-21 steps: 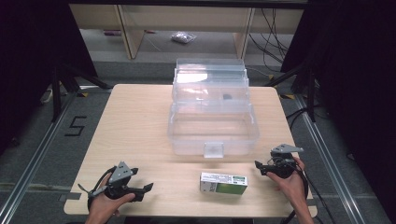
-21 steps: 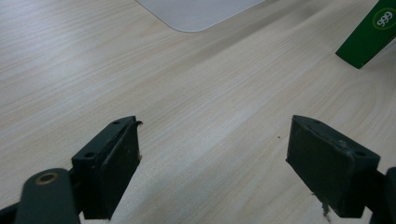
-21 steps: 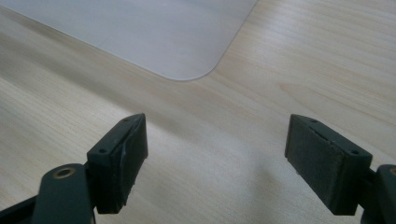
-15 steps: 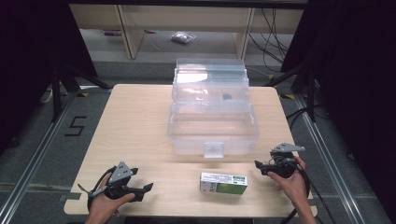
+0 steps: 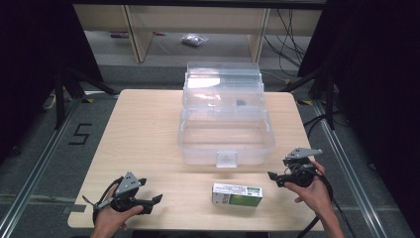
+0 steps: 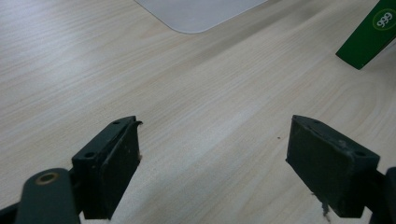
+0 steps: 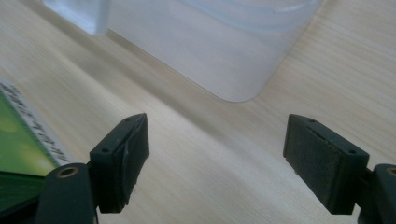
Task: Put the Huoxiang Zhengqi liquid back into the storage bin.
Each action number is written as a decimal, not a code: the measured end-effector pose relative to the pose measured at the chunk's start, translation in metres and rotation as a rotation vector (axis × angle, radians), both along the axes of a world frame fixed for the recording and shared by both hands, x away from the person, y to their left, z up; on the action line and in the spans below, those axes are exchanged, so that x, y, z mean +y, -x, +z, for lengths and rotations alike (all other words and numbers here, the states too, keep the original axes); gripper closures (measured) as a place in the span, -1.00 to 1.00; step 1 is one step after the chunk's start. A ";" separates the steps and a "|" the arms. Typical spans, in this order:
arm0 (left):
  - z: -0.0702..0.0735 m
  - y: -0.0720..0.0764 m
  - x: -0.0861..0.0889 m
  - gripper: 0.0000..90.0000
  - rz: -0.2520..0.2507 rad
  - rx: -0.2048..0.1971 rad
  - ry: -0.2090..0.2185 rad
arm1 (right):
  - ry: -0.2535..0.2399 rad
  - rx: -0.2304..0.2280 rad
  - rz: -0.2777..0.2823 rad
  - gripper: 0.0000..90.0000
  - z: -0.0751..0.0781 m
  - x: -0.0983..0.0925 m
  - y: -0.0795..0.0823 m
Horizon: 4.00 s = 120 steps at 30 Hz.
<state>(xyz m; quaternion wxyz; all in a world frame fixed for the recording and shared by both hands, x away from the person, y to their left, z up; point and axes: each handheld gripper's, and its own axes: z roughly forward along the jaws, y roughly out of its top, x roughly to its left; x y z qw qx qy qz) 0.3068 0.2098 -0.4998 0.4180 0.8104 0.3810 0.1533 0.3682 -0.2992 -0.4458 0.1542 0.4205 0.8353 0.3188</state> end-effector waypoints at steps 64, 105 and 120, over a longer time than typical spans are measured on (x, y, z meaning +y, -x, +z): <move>-0.003 0.001 -0.003 -0.63 0.014 -0.004 0.044 | 0.187 0.160 0.538 -0.54 0.043 0.132 0.024; -0.003 0.001 -0.003 -0.63 0.015 -0.004 0.045 | 0.335 0.251 0.593 -0.25 0.014 0.150 0.009; -0.003 0.001 -0.003 -0.63 0.011 -0.004 0.043 | 0.383 0.297 0.602 0.20 0.010 0.155 0.010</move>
